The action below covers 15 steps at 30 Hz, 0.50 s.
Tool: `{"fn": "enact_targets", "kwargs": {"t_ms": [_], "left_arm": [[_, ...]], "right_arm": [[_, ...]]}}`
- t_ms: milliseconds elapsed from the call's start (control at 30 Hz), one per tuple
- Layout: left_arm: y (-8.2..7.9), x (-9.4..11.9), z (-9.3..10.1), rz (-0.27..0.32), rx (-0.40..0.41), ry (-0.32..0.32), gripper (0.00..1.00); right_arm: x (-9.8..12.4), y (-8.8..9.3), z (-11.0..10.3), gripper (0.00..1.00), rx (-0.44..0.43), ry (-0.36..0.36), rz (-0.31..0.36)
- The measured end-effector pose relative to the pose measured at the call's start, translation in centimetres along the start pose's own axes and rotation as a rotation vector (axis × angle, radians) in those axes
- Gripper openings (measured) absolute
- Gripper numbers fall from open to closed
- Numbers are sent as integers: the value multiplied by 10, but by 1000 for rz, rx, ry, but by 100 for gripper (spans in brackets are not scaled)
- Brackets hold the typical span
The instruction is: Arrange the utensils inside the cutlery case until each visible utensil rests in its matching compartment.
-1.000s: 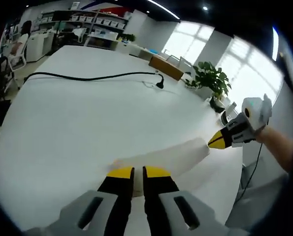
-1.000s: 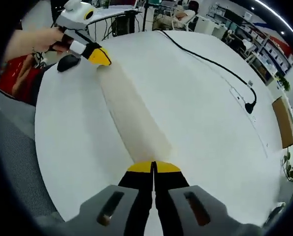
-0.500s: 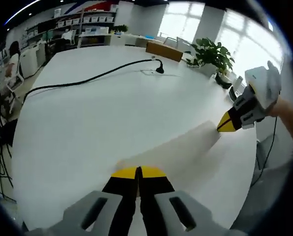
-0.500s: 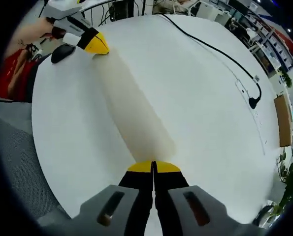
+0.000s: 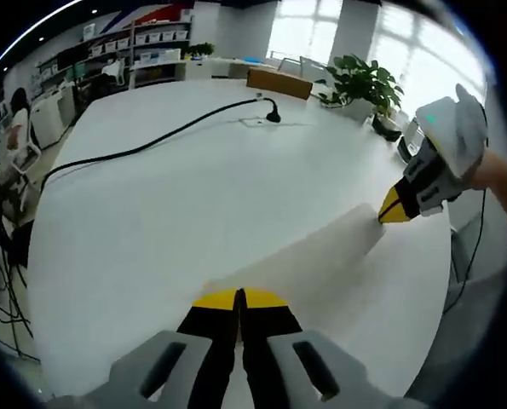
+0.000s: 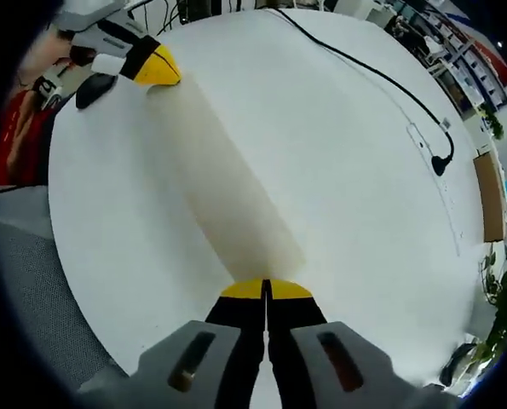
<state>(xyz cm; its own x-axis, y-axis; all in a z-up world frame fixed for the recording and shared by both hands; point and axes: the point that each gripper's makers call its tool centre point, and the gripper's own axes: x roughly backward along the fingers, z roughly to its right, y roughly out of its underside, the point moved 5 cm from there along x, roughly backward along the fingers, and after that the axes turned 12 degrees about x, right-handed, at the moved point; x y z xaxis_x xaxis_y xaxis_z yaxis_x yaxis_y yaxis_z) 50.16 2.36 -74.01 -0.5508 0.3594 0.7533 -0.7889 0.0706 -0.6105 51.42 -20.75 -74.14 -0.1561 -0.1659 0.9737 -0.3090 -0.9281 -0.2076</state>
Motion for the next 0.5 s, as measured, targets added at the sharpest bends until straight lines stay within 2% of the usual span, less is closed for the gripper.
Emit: {"fn": "enact_targets", "kwargs": {"t_ms": [33, 67, 100, 133, 233, 267, 333, 433, 500], "left_arm": [[0, -1, -1, -7, -4, 0, 0], [-1, 0, -1, -11, -7, 0, 0], [-1, -1, -1, -14, -8, 0, 0], [-1, -1, -2, -20, -14, 1, 0], [0, -1, -4, -28, -12, 6, 0], [0, -1, -4, -31, -9, 7, 0], [0, -1, -5, -33, -7, 7, 0], [3, -1, -5, -37, -19, 4, 0], [3, 0, -5, -33, -42, 2, 0]], "right_arm": [[2, 1, 2, 0, -29, -49, 24], [5, -2, 8, 0, -80, -31, 56], [9, -6, 17, 0, -113, 23, 95], [15, -9, 25, 0, -100, 70, 110], [14, -13, 29, 0, -82, 64, 82], [14, -13, 20, 0, -74, 52, 57], [10, -15, 14, 0, -63, 40, 43], [2, -10, 2, 0, -31, 10, -21], [-4, -5, -1, 0, -27, 30, -51]]}}
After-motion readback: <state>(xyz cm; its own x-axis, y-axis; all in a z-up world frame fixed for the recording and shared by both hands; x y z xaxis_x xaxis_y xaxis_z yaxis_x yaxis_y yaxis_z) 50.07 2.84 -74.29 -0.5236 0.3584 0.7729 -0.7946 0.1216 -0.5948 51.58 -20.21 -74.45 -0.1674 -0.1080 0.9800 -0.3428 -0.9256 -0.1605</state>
